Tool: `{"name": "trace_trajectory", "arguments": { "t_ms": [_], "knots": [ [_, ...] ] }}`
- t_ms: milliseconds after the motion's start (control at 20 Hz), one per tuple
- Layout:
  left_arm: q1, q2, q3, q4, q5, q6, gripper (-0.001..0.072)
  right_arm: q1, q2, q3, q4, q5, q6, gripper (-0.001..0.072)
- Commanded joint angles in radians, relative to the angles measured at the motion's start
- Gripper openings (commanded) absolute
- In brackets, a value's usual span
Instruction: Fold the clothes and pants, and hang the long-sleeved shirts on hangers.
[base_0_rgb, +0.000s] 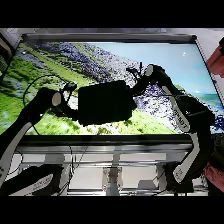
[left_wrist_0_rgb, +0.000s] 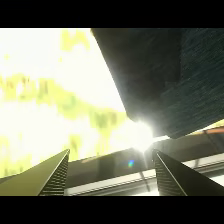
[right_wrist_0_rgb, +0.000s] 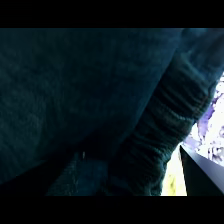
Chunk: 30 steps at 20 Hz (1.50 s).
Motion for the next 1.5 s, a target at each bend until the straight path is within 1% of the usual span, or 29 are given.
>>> {"name": "trace_trajectory", "arguments": {
  "t_ms": [0,100,200,400,550,650,750,850,1000,1100,1300,1450],
  "knots": [
    [0.001,0.071,-0.044,0.028,0.015,-0.019,0.0582,-0.013,-0.004,0.047,-0.048,0.098,-0.034,0.0699],
    [0.000,0.085,-0.044,0.027,0.015,-0.019,0.0582,-0.035,-0.004,0.077,-0.051,0.130,-0.034,0.0698],
    [0.000,0.087,-0.044,0.027,0.015,-0.019,0.0582,-0.049,-0.004,0.089,-0.029,0.132,-0.034,0.0698],
    [0.000,0.087,-0.044,0.027,0.014,-0.027,0.0582,-0.048,-0.004,0.089,0.031,0.095,-0.034,0.0698],
    [0.000,0.087,-0.044,0.027,0.014,-0.033,0.0581,-0.047,-0.004,0.089,0.057,0.105,-0.033,0.0697],
    [0.000,0.087,-0.044,0.027,0.014,-0.034,0.0581,-0.046,-0.004,0.089,0.088,0.092,-0.014,0.0689],
    [0.000,0.087,-0.044,0.027,0.014,-0.034,0.0581,-0.025,-0.004,0.089,0.066,0.049,0.012,0.0688],
    [0.000,0.087,-0.044,0.027,0.014,-0.034,0.0581,0.018,-0.004,0.089,-0.010,0.003,0.026,0.0689],
    [0.000,0.087,-0.044,0.027,0.014,-0.042,0.0581,0.061,-0.004,0.089,-0.153,-0.070,0.129,0.0689],
    [0.000,0.087,-0.044,0.027,0.014,-0.041,0.0581,0.060,-0.005,0.089,-0.210,-0.080,0.175,0.0689],
    [0.000,0.087,-0.044,0.026,0.014,-0.041,0.0582,0.058,-0.045,0.088,-0.227,-0.074,0.219,0.0688],
    [0.000,0.087,-0.044,0.027,0.013,-0.041,0.0582,0.058,-0.089,0.088,-0.176,-0.021,0.217,0.0671]
  ]
}}
